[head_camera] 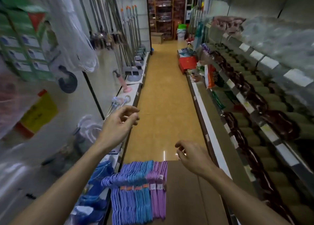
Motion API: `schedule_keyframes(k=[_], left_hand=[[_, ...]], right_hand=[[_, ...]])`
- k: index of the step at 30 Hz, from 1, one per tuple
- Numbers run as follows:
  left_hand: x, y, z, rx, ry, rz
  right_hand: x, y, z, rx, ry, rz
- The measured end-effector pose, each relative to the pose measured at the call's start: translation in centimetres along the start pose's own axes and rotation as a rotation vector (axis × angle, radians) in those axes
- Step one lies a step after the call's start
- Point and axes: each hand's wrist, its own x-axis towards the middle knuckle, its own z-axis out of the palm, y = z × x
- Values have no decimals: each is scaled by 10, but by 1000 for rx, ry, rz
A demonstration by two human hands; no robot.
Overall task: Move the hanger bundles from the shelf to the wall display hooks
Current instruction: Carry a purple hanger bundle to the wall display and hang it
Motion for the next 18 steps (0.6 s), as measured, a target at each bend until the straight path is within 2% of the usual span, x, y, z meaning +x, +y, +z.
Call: schedule_keyframes(k=[7,12,18], left_hand=[[34,-212,110,48,-49,12],[28,-359,186,87,-73,6],[8,-514,263,75,-60,-72]], right_hand=[[60,120,193,-26,-22,52],[81,199,347,157,-23,187],[84,274,496,175,-106,275]])
